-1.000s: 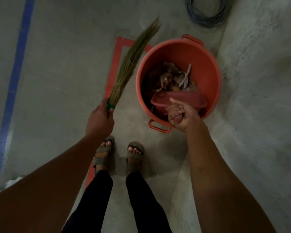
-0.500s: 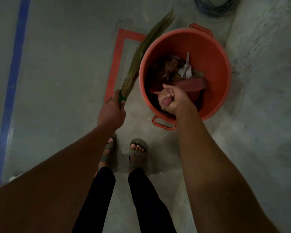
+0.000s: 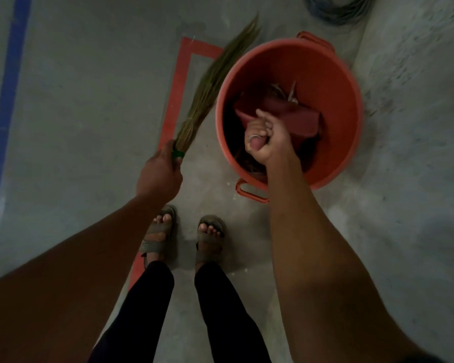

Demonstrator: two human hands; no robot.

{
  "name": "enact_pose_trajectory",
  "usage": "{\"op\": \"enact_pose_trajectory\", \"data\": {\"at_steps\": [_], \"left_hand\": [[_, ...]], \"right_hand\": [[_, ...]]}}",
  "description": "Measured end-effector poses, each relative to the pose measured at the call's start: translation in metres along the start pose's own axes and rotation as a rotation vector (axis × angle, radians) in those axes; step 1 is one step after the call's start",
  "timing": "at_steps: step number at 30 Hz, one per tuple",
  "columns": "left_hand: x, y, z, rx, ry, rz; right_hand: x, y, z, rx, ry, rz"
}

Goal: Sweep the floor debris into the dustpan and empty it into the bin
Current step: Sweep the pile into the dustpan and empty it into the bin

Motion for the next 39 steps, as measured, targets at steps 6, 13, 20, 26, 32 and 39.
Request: {"op": "enact_pose_trajectory", "data": {"at_steps": [6,13,20,26,32,39], "left_hand": [[0.001,-0.001,0.013,-0.036,0.021,0.002],[0.003,0.0,0.011,-0.051,0.002,-0.004],[-0.01,-0.013,-0.009,-0.057,-0.02,-0.055],[-0.001,-0.002,0.007,-0.071,0.001,-0.036],[-0.001,-0.003,-0.002,-0.059,-0.027,-0.04],[-0.007,-0.015,-0.001,-0.037,-0.001,-0.041]], "right_hand": [[0.008,0.022,0.014,0.052,-0.101,-0.043],[0.003,0.057,0.04,0.03,-0.186,-0.113],[-0.007,0.041,-0.026,0.164,-0.065,0.053],[0.009,0.039,0.03,0.009,-0.208,0.023],[0.001,0.056,0.033,0.121,-0.166,-0.032],[-0.002,0.037,-0.005,0.154,-0.129,0.006]]}}
Point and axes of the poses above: each hand's wrist, its own z-axis away from the middle knuckle, its own y-axis out of the back of the hand, x = y × z, the point moved 1 cm from there along -z, towards the middle knuckle, and after that the axes turned 7 degrees about z, right-handed, at the moved point
